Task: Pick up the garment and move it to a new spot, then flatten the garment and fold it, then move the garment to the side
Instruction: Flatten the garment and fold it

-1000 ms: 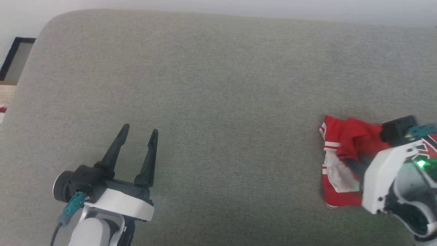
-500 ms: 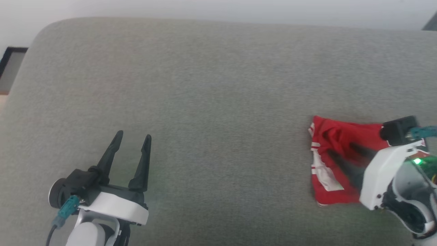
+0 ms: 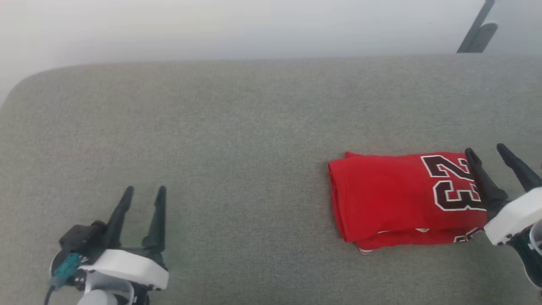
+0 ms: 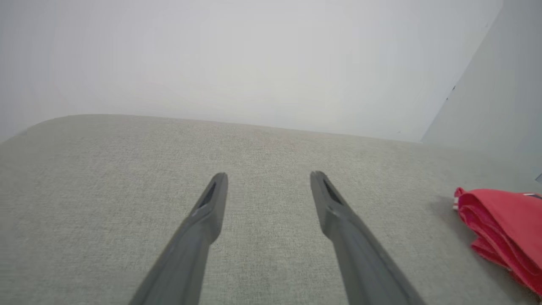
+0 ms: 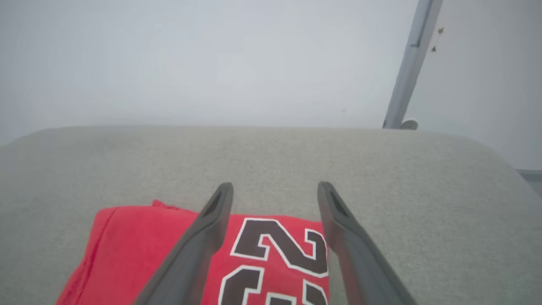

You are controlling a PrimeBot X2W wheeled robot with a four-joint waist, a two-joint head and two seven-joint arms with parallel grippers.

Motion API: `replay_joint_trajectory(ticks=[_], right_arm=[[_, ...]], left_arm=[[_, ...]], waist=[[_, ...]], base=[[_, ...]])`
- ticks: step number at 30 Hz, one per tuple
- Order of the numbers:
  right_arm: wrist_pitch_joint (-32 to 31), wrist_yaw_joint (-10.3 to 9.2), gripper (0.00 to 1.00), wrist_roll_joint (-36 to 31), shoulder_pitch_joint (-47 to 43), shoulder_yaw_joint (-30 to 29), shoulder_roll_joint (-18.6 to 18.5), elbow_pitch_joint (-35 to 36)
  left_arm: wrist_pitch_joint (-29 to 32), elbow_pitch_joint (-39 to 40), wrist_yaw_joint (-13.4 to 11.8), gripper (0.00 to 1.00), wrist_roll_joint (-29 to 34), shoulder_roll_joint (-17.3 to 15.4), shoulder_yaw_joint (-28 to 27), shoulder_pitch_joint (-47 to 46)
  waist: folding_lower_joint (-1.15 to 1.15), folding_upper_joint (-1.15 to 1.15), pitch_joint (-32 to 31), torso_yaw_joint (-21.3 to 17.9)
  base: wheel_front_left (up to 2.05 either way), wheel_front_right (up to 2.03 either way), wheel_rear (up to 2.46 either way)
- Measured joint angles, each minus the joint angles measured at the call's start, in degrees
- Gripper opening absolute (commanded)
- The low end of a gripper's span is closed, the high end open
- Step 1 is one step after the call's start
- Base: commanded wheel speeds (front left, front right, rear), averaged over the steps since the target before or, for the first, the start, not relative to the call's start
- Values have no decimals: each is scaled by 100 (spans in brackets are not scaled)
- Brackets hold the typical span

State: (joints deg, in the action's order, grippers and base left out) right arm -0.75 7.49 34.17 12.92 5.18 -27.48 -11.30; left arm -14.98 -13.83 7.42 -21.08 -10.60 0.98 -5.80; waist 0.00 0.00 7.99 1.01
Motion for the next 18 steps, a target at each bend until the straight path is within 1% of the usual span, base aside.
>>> replay_joint_trajectory(ticks=[5,7,10,13,18], right_arm=[[842,0,100,-190,-44,-124,15,-358],[960,0,100,-227,-79,-151,21,-389],[1268,0,100,-456,-234,-248,46,-380],[1324,0,100,-499,-370,-304,86,-333],[1354,0,100,-600,-792,-425,118,-33]], left_arm=[[-1,66,0,100,-4,-9,-163,284],[0,98,0,100,-4,-9,-191,338],[-1,315,0,100,69,-11,-260,583],[-1,457,0,100,108,-19,-294,726],[0,800,0,100,191,10,-444,1188]], waist=[[0,0,-222,-92],[0,0,-259,-102],[0,0,-377,-102],[0,0,-422,-76],[0,0,-537,-8]], base=[[0,0,0],[0,0,0],[0,0,0],[0,0,0],[0,0,0]])
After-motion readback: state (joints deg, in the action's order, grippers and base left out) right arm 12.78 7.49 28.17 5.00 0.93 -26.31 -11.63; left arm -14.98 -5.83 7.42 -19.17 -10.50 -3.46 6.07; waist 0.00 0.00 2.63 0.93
